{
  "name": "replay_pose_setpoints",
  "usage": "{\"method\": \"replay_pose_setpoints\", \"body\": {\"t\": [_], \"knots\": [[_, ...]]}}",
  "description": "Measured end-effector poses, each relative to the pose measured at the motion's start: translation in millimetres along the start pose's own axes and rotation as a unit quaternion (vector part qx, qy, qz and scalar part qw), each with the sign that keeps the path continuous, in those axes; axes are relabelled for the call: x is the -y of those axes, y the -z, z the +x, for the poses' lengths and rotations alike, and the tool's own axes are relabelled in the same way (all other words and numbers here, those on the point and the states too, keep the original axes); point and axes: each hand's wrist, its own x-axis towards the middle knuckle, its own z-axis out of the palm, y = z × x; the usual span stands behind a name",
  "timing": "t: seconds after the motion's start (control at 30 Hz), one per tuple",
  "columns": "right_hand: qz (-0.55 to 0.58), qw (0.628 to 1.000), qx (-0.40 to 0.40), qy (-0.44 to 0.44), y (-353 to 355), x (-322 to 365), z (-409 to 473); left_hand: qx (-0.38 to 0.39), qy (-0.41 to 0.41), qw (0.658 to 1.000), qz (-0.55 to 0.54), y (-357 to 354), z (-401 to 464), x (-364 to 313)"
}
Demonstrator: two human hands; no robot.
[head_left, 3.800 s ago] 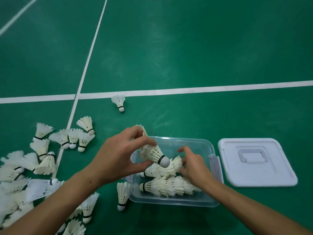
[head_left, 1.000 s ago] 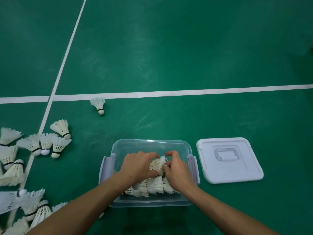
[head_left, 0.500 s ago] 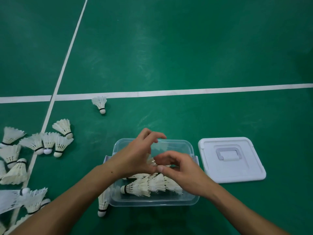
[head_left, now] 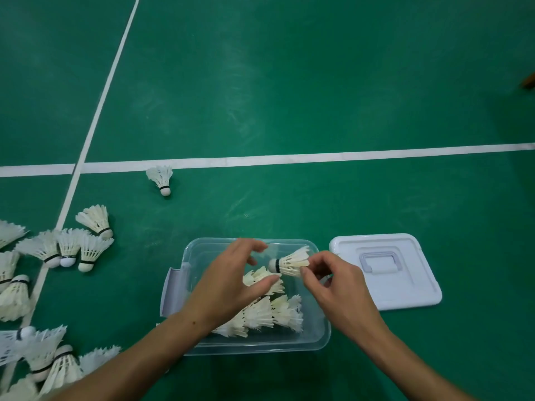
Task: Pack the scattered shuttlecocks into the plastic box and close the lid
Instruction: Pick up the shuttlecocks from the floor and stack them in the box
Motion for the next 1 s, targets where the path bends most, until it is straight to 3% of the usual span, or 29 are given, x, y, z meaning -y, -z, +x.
{"method": "replay_pose_setpoints", "body": {"t": [0.1,0.27,0.37,0.67,0.83,1.0], "knots": [[-0.066,0.998,-0.024,0.004,-3.4,-1.9,-2.7,0.077,0.073,0.99,0.096,-14.3,2.6,8.0],[-0.173,0.984,-0.041,0.014,-20.3,2.9,-1.5,0.109,0.06,0.962,0.243,-50.1,20.4,8.5],[-0.208,0.977,-0.04,0.015,-24.7,6.1,-0.1,0.139,0.077,0.947,0.279,-62.8,23.0,12.3],[-0.216,0.975,-0.034,0.028,-21.6,7.7,-1.1,0.07,0.109,0.982,0.14,-36.1,14.4,15.9],[-0.195,0.979,0.051,0.029,-32.5,7.4,3.9,0.07,0.102,0.99,0.068,-23.0,5.7,22.5],[-0.109,0.987,0.114,-0.043,-43.0,2.2,13.6,0.104,0.084,0.991,0.021,-25.6,-1.9,29.1]]}}
